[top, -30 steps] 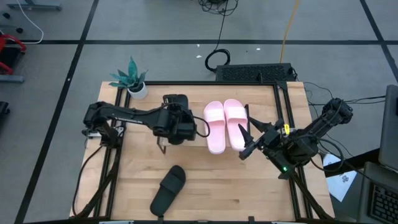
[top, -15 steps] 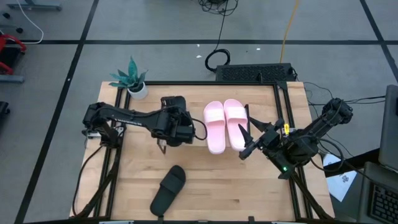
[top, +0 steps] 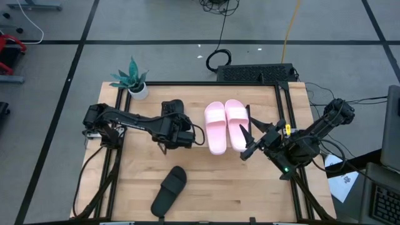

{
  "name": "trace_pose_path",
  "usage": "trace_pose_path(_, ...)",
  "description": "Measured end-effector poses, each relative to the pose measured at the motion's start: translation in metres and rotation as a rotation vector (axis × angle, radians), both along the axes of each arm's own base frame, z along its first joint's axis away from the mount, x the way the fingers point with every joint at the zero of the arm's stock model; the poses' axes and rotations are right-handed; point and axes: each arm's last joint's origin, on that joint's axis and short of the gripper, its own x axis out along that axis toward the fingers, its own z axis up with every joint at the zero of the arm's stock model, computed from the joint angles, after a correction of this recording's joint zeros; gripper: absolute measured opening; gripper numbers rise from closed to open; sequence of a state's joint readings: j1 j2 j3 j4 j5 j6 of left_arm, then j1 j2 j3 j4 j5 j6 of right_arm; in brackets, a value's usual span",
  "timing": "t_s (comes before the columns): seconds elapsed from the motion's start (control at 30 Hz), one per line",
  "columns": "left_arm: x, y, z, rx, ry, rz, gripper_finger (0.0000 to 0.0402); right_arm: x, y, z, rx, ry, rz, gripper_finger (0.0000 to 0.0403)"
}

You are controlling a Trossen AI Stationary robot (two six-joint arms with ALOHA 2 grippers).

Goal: Pick and place slides into the shelf
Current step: Put the left black slipper on the shelf

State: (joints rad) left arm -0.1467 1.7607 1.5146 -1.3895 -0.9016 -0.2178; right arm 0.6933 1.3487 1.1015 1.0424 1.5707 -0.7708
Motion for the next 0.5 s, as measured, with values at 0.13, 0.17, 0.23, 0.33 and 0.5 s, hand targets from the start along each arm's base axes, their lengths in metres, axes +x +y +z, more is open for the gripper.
trace_pose_path(0.13,0.0,-0.0001,-0.0001,-0.004,0.0,0.001,0.0001,0.0,0.0,0.0,0.002,-0.002,0.0,0.0183)
trace_pose_path(0.17,0.0,-0.0001,-0.0001,-0.006,-0.001,0.002,0.0003,0.0,0.0,0.0,0.001,-0.002,0.0,0.0183)
trace_pose_path(0.23,-0.0002,-0.0008,-0.0003,-0.011,-0.006,0.006,0.0011,0.0,0.0,0.0,0.002,-0.002,0.0,0.0183)
trace_pose_path(0.33,-0.0004,-0.0011,-0.0009,-0.036,-0.01,0.016,0.0025,0.0,0.0,0.0,0.002,-0.002,0.0,0.0183)
trace_pose_path(0.5,-0.0009,-0.0023,-0.0011,-0.046,-0.008,0.016,0.0045,0.0,0.0,0.0,0.002,-0.002,0.0,0.0183)
